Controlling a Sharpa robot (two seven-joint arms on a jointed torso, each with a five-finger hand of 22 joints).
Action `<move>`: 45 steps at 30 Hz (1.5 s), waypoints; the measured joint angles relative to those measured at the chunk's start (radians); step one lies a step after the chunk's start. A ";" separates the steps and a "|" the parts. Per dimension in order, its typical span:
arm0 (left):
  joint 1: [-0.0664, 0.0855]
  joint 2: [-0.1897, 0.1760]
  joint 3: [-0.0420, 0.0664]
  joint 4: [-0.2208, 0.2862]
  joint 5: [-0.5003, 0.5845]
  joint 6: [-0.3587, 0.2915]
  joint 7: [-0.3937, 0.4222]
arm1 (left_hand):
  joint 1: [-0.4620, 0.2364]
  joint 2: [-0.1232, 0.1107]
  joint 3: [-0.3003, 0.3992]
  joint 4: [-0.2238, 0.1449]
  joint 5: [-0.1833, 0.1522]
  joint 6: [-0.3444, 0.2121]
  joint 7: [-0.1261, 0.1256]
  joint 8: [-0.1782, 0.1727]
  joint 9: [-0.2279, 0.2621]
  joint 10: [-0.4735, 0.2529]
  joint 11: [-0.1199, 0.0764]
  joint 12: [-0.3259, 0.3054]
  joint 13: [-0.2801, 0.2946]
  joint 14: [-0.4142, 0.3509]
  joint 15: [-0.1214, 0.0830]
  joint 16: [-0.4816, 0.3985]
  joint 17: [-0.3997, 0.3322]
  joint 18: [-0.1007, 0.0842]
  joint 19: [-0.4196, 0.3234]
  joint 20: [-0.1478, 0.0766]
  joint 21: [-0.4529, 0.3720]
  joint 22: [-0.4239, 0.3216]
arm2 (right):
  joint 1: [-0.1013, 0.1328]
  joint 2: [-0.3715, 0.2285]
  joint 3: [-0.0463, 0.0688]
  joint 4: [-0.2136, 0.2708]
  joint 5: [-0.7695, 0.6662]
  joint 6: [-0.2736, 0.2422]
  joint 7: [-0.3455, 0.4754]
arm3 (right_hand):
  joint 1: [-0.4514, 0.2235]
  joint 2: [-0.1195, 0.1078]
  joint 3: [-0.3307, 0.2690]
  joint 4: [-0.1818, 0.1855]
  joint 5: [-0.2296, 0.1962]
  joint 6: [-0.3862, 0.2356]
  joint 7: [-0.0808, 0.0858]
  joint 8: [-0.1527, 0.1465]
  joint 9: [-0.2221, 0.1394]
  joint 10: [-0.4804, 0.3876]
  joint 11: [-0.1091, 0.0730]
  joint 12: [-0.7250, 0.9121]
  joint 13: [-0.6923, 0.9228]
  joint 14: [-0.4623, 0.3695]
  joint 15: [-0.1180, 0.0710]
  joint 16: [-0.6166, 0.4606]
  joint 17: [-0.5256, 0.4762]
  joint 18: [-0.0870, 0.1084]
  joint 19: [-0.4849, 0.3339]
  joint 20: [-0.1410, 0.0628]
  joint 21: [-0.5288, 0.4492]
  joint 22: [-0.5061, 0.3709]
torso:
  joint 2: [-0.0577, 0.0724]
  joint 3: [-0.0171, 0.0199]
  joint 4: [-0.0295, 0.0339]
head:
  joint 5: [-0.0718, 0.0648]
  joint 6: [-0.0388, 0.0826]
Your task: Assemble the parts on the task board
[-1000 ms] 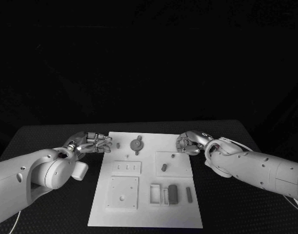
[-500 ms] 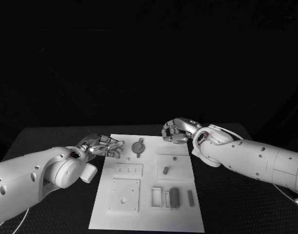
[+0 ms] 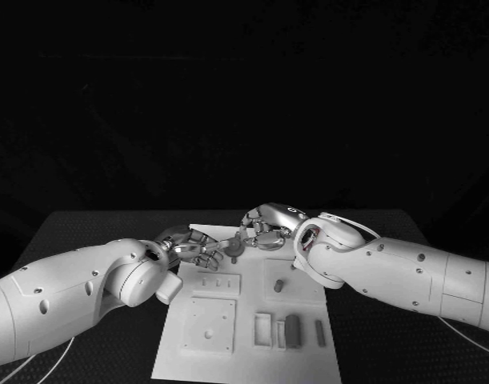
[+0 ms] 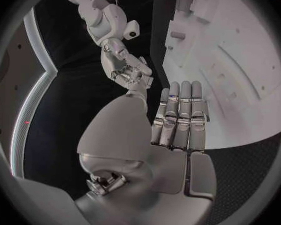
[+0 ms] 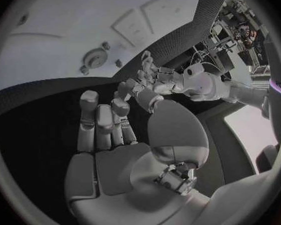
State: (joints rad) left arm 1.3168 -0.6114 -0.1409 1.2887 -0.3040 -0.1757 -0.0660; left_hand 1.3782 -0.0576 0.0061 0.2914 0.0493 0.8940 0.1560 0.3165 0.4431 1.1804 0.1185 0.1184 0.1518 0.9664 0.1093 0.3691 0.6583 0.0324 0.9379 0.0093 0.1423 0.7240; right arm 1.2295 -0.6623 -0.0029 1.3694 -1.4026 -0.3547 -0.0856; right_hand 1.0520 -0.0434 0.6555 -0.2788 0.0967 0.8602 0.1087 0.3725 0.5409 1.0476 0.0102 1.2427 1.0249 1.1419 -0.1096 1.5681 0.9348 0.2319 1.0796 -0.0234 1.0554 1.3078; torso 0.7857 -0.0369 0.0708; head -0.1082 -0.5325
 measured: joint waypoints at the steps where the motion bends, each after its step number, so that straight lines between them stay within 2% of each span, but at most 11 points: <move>1: 0.000 0.003 0.000 0.000 -0.002 0.001 -0.002 | -0.005 0.005 -0.007 0.000 0.000 -0.005 -0.005 0.000 -0.001 -0.003 0.003 -0.003 0.000 0.000 0.000 -0.002 0.002 0.005 0.000 0.000 0.000 0.001 | 0.000 0.003 0.000 0.005 -0.003 0.002 -0.003 | 0.000 0.000 0.000 0.000 0.000 0.000 0.000 0.000 0.000 0.000 0.000 0.000 0.000 0.000 0.000 0.000 0.000 0.000 0.000 0.000 0.000 0.000 | 0.000 0.0003 0.0001 | 0.001 0.002; 6: 0.000 0.014 0.000 0.005 -0.007 -0.002 -0.004 | -0.007 0.008 -0.015 -0.003 0.000 -0.014 -0.014 -0.007 -0.004 -0.004 0.004 -0.003 0.002 0.000 0.000 -0.002 0.012 0.006 0.000 0.000 0.000 0.006 | 0.000 0.012 0.000 0.026 -0.016 0.011 -0.012 | 0.000 0.000 -0.001 -0.001 0.000 0.000 0.000 0.000 0.001 0.002 -0.002 0.000 0.000 0.002 0.001 0.000 -0.002 0.000 0.000 0.000 0.000 0.000 | 0.001 0.0003 0.0001 | 0.004 0.004; 10: 0.000 0.015 0.000 0.005 -0.007 -0.005 -0.004 | 0.009 0.024 -0.021 -0.003 0.000 -0.014 -0.014 -0.007 -0.004 -0.001 0.001 -0.003 0.004 0.000 0.000 -0.002 0.019 0.005 -0.004 -0.004 0.000 0.010 | 0.000 0.014 0.000 0.038 -0.020 0.014 -0.016 | 0.000 0.000 -0.003 -0.003 0.000 0.002 -0.002 0.000 0.001 0.003 -0.003 0.000 0.000 0.003 0.000 0.000 -0.002 0.000 0.002 0.002 0.000 0.000 | 0.002 0.0003 0.0001 | 0.007 0.003; 16: 0.000 0.014 0.000 0.004 -0.005 -0.001 0.000 | 0.020 0.035 -0.029 -0.001 0.000 -0.014 -0.014 -0.007 -0.004 -0.001 0.001 -0.003 0.007 0.000 0.000 -0.009 0.026 0.005 -0.004 -0.004 0.000 0.014 | 0.000 0.016 0.000 0.049 -0.024 0.019 -0.018 | 0.000 0.000 -0.003 -0.003 0.000 0.002 -0.002 0.000 0.001 0.004 -0.005 0.000 0.000 0.004 0.000 0.000 -0.003 0.000 0.002 0.002 0.000 0.000 | 0.002 0.0003 0.0001 | 0.008 0.000; 22: 0.000 0.014 0.000 0.004 0.000 0.000 0.006 | 0.041 0.046 -0.035 -0.002 0.000 -0.006 -0.014 -0.007 -0.004 0.008 -0.008 -0.003 0.011 0.000 0.000 -0.009 0.034 0.005 -0.004 -0.004 0.000 0.017 | 0.000 0.020 -0.001 0.050 -0.026 0.026 -0.019 | 0.000 0.000 -0.003 -0.003 0.000 0.003 -0.003 0.000 0.002 0.004 -0.004 0.000 -0.001 0.006 0.001 0.000 -0.003 0.000 0.002 0.002 0.000 0.000 | 0.002 -0.0001 0.0001 | 0.007 0.000; 36: 0.000 0.015 0.000 0.005 0.010 0.010 0.017 | 0.049 0.054 -0.046 -0.001 0.000 -0.003 -0.017 -0.003 -0.005 0.008 -0.008 -0.003 0.013 0.002 -0.002 -0.013 0.042 0.005 -0.009 -0.003 -0.004 0.022 | -0.002 0.041 -0.003 0.041 -0.035 0.034 -0.020 | 0.000 0.000 -0.003 -0.003 0.000 0.003 -0.003 -0.001 0.003 0.004 -0.004 0.000 -0.001 0.006 0.001 0.000 -0.002 0.000 0.001 0.002 0.000 0.000 | 0.002 -0.0008 0.0006 | 0.005 -0.004; 45: -0.001 0.016 -0.002 0.003 0.013 0.017 0.013 | 0.053 0.069 -0.057 -0.001 0.000 -0.006 -0.013 -0.010 -0.011 -0.007 -0.008 -0.011 0.013 0.002 -0.002 -0.021 0.050 0.003 -0.011 -0.004 -0.008 0.026 | -0.005 0.052 -0.005 0.033 -0.038 0.035 -0.020 | 0.000 0.000 -0.003 -0.003 0.000 0.003 -0.003 -0.001 0.006 0.004 -0.004 0.000 -0.001 0.009 0.001 0.000 -0.002 0.000 0.001 0.002 0.000 0.000 | 0.002 -0.0001 0.0006 | 0.007 -0.004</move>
State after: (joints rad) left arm 1.3158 -0.5958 -0.1432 1.2916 -0.2914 -0.1586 -0.0528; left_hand 1.4309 0.0113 -0.0504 0.2908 0.0493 0.8877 0.1429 0.3068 0.4325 1.1735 0.1107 0.1073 0.1648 0.9685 0.1069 0.3482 0.7078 0.0358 0.9271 0.0051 0.1346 0.7495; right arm 1.2249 -0.6107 -0.0081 1.4026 -1.4410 -0.3201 -0.1059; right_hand 1.0519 -0.0435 0.6528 -0.2815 0.0967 0.8633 0.1055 0.3717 0.5464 1.0520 0.0059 1.2427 1.0244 1.1511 -0.1086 1.5680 0.9331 0.2320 1.0810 -0.0211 1.0553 1.3078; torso 0.7877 -0.0370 0.0713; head -0.1016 -0.5362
